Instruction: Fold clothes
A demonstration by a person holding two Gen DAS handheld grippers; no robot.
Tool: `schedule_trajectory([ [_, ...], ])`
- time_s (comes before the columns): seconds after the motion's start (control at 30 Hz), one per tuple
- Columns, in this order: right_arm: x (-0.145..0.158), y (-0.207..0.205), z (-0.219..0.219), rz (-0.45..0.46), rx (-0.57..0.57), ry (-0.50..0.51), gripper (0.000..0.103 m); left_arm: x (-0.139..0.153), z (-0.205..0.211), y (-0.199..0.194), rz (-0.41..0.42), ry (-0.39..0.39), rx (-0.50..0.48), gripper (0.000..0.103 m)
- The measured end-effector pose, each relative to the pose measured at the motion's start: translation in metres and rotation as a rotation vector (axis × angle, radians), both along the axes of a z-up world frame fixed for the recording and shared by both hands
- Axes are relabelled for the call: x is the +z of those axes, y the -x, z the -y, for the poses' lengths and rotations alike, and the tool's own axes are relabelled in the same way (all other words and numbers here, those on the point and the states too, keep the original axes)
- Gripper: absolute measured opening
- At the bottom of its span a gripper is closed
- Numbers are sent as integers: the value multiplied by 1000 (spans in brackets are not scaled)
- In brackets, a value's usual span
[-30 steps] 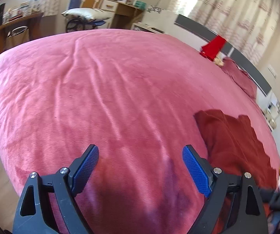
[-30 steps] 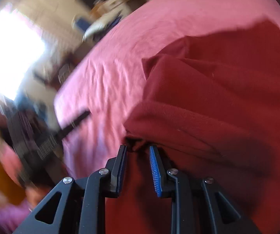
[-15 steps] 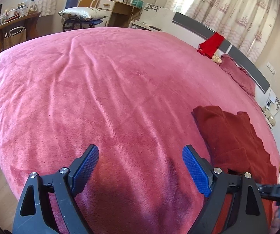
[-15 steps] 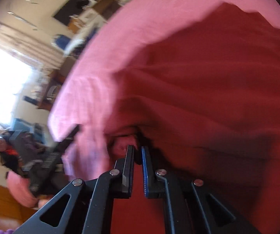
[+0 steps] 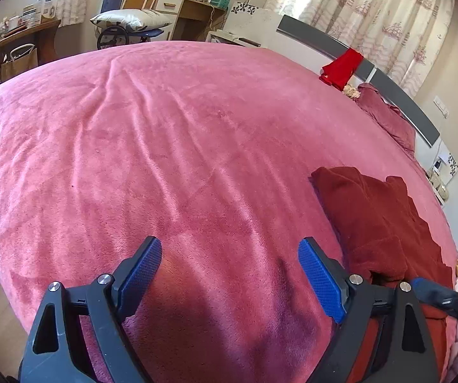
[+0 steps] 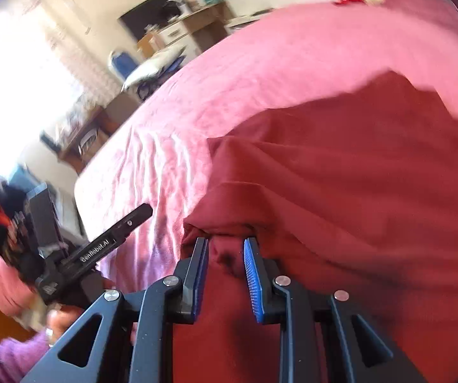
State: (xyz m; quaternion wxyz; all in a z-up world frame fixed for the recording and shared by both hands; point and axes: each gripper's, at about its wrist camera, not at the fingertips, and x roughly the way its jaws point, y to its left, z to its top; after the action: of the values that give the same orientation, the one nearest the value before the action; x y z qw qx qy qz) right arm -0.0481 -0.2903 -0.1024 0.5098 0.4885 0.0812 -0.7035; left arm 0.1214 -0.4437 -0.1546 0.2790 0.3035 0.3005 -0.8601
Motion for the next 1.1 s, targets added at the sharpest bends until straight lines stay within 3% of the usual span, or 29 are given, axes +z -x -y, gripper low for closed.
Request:
schedule_trajectory([
  [0.1,-39,-3,26,59,96,-88,24,0,1,-1,1,1,0,90],
  [0.13,-44,-6,32,26,128,-103,21,-1,1,-2,-1,-1,1,90],
  [0.2,-36,-7,30,21,159,-107,25,0,3,-5,-7,-2,8,90],
  [0.37,-10,-2,31,138,116,49,25,-4,11,-10,-30,-38,37,90],
  [0.47,-24,2,38,183,118,11,25,-3,11,-11,-34,-40,38,90],
  [0.6,-43,12,65,171,17,-50,25,-4,11,-14,-35,-41,41,90],
  [0.7,-44,20,66,176,-55,-2,23,-5,13,-15,-39,-50,45,90],
  [0.73,-47,22,67,193,-58,15,14,-5,13,-15,-42,-51,46,90],
  [0.87,-58,25,76,347,8,113,10,-3,16,-17,-55,-56,56,90],
  [0.9,-61,23,77,395,49,141,5,-3,17,-16,-58,-62,60,90],
  [1.0,-88,11,87,519,150,108,1,-4,19,-15,-52,-67,63,90],
  [1.07,-97,11,85,534,93,95,2,-3,19,-15,-47,-59,45,90],
  [1.1,-91,14,81,532,68,122,10,-3,19,-16,-50,-55,43,90],
])
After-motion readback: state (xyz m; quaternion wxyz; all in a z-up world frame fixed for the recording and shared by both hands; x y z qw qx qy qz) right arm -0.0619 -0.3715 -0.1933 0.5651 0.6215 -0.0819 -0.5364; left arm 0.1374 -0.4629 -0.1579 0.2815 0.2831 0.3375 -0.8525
